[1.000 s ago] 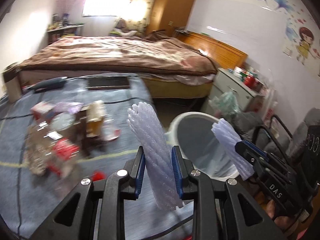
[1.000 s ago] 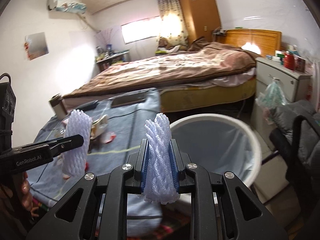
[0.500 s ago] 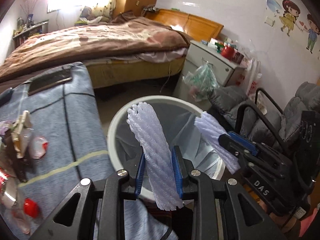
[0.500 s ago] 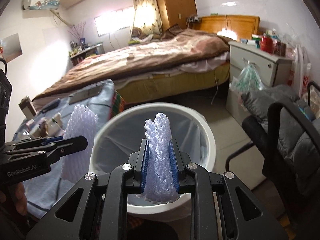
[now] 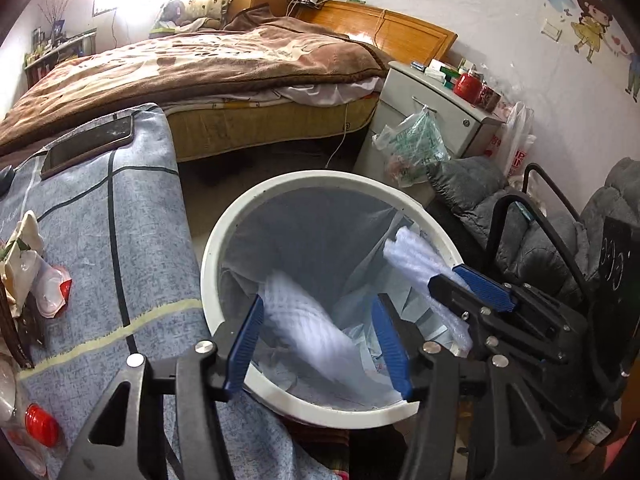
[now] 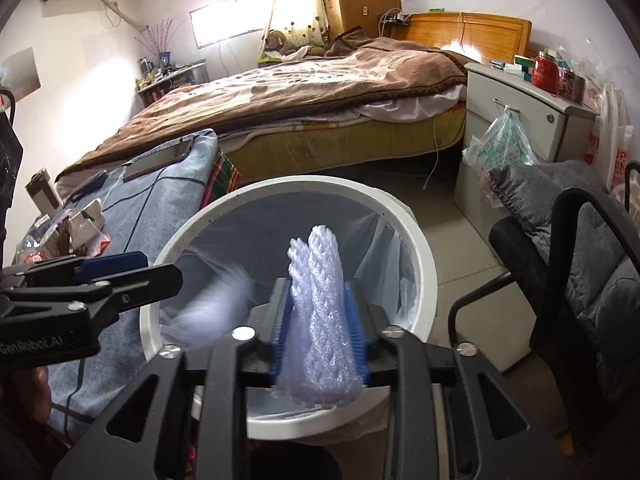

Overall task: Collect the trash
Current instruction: 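Move both open grippers back to the trash pile, then grasp the upside-down clear plastic cup with the left gripper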

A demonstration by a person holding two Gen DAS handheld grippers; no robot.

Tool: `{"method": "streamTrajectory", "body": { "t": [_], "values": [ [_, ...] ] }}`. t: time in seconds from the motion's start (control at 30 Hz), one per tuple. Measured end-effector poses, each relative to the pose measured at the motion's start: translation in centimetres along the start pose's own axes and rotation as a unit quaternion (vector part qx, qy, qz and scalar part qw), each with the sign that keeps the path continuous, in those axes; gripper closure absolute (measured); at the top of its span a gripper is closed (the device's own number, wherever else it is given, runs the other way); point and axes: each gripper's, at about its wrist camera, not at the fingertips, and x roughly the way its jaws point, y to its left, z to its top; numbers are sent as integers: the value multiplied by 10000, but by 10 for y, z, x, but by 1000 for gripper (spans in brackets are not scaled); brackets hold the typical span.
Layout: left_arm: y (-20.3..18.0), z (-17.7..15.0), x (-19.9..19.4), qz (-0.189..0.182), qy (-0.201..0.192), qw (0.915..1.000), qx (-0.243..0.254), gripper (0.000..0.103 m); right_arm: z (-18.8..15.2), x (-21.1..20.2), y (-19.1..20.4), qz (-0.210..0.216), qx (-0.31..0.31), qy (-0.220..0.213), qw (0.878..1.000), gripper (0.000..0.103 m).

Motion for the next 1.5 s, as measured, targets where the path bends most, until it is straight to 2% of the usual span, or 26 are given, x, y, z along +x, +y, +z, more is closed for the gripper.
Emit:
{"method": "streamTrajectory", "body": {
  "t": [0.07,0.33,0.63,0.8,0.9,1.07,1.3,1.4,1.5],
  "values": [
    [3,-1,-4,31,-35,10000,-39,43,0,-3,1,9,10,-49,10000,52],
    [23,-9,-31,271,-314,9989,-220,38,1,-7,9,52,44,-163,9998,52],
    [61,-38,-73,730,-666,9939,-494,35,-6,-17,45,498,-193,-321,9981,52],
    [90,-64,-96,1172,-817,9872,-710,35,-12,-20,71,773,-456,-363,9953,52],
    [108,-79,-110,1559,-885,9802,-845,34,-14,-19,85,931,-565,-353,9934,52],
    [138,-99,-128,1808,-1033,9706,-1210,34,-18,-18,106,1119,-694,-320,9908,52],
    [175,-122,-130,2042,-883,9640,-1453,34,-26,-21,135,1244,-882,-295,9879,52],
    [184,-125,-121,2122,-717,9641,-1427,34,-28,-20,142,1286,-914,-252,9871,52],
    [186,-125,-115,2006,-696,9677,-1359,34,-29,-18,151,1256,-985,-199,9870,52]
  ]
}}
